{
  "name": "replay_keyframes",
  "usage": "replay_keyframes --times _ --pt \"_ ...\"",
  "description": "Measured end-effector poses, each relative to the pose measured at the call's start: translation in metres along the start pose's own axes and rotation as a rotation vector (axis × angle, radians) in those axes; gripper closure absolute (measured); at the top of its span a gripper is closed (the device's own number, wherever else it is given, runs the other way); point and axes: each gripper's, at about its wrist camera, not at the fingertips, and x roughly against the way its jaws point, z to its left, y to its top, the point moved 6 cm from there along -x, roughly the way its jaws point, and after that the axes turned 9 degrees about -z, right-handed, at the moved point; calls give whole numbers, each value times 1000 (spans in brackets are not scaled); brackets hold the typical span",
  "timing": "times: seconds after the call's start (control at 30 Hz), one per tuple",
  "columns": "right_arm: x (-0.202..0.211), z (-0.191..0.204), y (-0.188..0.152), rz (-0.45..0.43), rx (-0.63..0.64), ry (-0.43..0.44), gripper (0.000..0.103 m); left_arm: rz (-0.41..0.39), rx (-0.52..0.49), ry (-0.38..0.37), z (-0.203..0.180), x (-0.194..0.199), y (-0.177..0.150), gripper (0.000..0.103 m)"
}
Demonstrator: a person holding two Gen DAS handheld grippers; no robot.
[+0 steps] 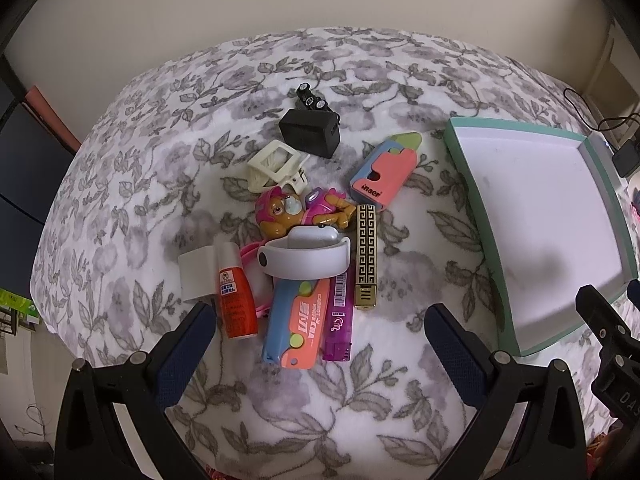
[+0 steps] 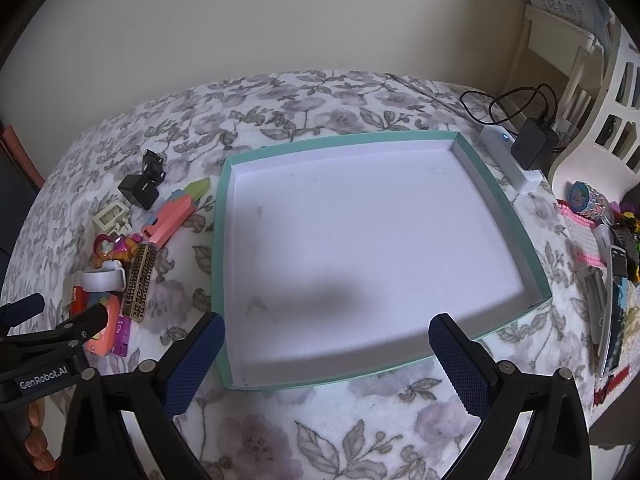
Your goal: Organize rigid objects
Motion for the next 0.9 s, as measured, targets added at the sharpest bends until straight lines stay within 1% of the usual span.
replay_keyframes --times 0.9 --pt "-1 2 -1 6 5 1 0 22 -11 1 -2 -5 -2 0"
